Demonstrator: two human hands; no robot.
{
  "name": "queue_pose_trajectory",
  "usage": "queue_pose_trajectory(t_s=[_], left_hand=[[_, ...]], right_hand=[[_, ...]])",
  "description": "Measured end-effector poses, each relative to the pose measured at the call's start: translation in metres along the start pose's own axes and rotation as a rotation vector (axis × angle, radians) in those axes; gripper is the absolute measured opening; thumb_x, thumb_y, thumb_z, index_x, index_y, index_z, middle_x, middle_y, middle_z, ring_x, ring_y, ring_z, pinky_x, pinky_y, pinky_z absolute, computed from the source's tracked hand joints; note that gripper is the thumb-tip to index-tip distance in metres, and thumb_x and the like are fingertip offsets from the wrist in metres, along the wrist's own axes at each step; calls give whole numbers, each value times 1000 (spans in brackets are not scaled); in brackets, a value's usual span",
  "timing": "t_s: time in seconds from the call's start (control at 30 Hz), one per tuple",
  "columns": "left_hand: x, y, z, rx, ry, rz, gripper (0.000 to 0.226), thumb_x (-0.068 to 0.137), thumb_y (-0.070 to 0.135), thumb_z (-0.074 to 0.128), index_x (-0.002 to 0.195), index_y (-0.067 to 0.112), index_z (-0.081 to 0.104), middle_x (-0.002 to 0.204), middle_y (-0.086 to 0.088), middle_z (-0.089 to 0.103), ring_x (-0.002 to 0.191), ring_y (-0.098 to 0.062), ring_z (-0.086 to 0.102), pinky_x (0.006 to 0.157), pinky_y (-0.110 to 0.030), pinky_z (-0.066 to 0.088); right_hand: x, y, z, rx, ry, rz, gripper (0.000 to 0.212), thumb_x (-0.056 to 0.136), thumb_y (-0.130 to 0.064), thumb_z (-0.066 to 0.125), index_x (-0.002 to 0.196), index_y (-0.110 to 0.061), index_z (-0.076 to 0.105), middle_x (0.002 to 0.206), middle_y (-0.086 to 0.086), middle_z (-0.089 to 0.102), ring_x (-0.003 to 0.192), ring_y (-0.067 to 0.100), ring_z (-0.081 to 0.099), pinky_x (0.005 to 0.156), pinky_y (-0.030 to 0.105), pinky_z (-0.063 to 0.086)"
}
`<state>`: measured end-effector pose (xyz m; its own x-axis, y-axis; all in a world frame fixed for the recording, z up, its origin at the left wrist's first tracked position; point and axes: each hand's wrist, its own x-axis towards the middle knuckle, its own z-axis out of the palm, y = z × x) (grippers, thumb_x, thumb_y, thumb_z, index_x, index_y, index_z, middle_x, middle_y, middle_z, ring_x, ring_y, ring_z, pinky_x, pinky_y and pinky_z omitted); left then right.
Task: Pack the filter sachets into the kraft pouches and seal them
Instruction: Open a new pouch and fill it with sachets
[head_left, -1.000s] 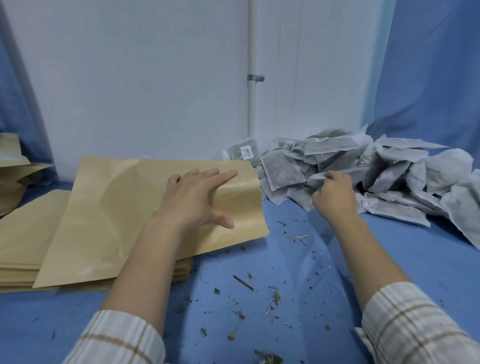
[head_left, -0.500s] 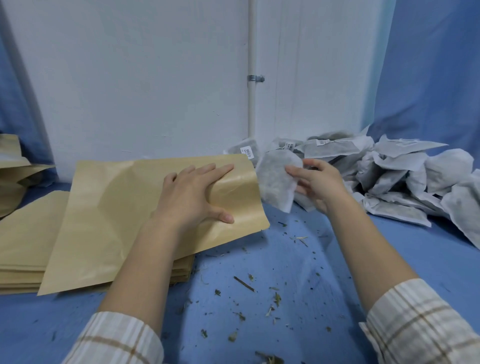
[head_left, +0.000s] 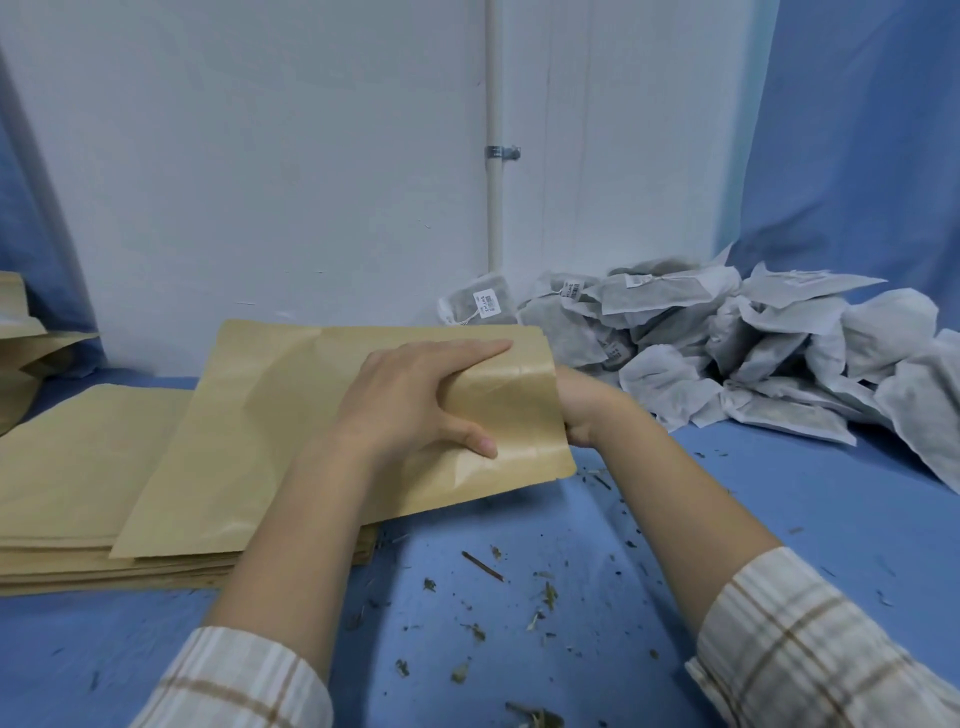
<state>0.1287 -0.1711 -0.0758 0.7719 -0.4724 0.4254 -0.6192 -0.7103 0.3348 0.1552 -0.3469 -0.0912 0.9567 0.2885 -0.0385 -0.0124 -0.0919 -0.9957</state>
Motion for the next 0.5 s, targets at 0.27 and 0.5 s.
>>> queue_pose_trajectory(t_s=[0.27, 0.5], left_hand=[[0, -10, 2, 128, 54, -84, 95, 55, 57, 80, 137, 54, 33, 140, 23, 44, 126, -11, 40, 106, -36, 26], [0, -10, 2, 117, 38, -85, 95, 54, 55, 81, 137, 53, 35, 141, 23, 43, 129, -11, 38, 108, -36, 24]], right_hand=[[6, 9, -46, -252, 1003, -225, 34, 88, -43, 49, 121, -40, 52, 123, 3, 40, 115, 22, 43, 94, 25, 33], [-12, 13, -108, -107, 749, -92, 64, 90, -64, 28, 148, -39, 13, 157, -2, 13, 144, 20, 13, 116, 47, 13]])
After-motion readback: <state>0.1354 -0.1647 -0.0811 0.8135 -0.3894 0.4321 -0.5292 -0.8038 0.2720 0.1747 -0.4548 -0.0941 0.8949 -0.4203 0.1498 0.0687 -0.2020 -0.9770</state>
